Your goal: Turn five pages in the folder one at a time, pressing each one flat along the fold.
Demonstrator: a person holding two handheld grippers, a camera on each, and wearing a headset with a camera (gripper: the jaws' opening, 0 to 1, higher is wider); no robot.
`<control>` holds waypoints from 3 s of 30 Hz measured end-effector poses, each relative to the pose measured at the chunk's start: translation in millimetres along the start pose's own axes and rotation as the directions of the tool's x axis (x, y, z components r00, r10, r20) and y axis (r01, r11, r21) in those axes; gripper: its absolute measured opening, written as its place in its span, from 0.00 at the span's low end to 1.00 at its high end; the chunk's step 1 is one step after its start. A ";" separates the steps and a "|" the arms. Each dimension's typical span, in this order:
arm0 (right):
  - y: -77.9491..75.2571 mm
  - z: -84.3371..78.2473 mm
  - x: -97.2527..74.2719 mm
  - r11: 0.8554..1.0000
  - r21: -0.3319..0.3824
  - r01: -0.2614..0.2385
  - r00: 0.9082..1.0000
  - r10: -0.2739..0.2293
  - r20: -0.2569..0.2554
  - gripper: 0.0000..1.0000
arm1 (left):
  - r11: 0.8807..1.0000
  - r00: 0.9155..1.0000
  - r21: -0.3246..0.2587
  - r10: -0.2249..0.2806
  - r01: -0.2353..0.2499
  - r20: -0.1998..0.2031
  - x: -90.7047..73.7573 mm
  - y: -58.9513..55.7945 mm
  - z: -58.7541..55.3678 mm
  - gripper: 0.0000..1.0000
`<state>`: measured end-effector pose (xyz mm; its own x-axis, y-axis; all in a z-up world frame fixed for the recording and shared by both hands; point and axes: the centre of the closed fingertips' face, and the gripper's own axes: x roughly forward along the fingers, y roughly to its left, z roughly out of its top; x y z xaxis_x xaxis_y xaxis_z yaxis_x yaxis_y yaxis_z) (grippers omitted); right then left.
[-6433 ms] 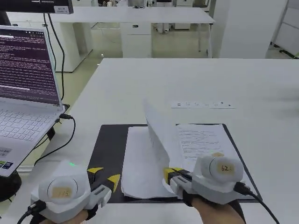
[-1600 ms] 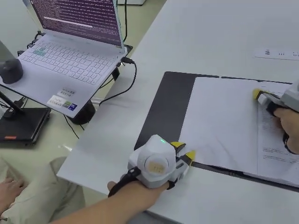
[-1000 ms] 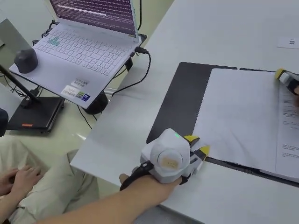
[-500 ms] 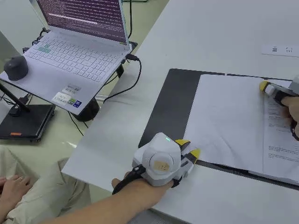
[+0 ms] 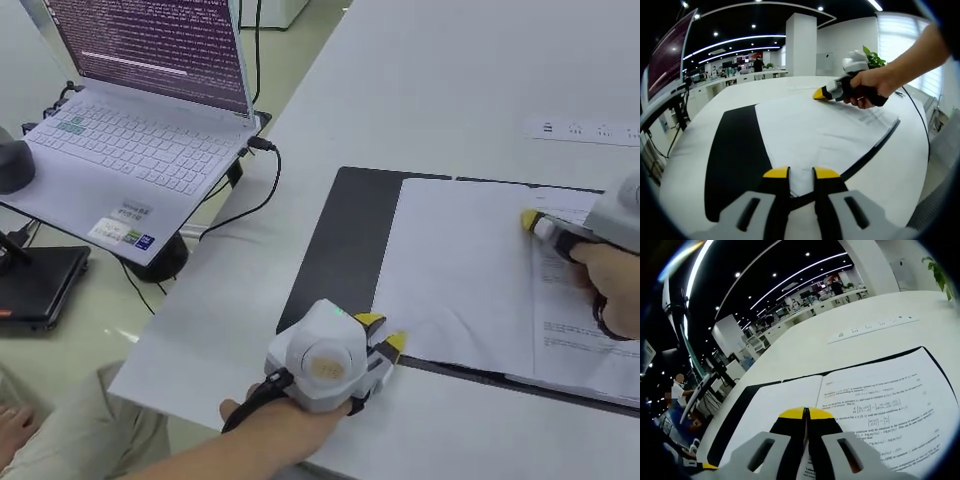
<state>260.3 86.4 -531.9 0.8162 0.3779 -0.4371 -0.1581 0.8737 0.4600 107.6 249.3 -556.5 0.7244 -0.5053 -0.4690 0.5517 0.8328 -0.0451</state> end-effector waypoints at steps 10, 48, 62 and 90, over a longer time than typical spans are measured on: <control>11.4 -12.0 -21.7 1.000 0.012 -0.009 1.000 0.009 -0.006 0.00 | 1.000 1.000 0.002 -0.001 0.001 0.005 0.3 0.8 -0.3 0.16; 20.8 -69.6 -75.9 0.995 0.070 -0.064 0.997 0.067 -0.037 0.00 | 1.000 1.000 0.001 -0.005 0.005 0.009 -0.8 -0.8 0.6 0.16; 33.8 -102.8 -110.7 0.985 0.103 -0.136 0.987 0.143 -0.067 0.00 | 1.000 1.000 0.004 -0.005 0.005 0.008 -0.8 -0.5 0.1 0.16; 54.8 -134.8 -164.1 0.958 0.225 -0.180 0.960 0.221 -0.174 0.00 | 1.000 1.000 0.010 -0.007 0.006 0.008 -1.1 -0.7 -0.4 0.16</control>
<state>42.7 113.5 -539.1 0.6516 0.6089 -0.4524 -0.1733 0.7001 0.6927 106.3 249.4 -556.3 0.7241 -0.5125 -0.4615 0.5607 0.8271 -0.0389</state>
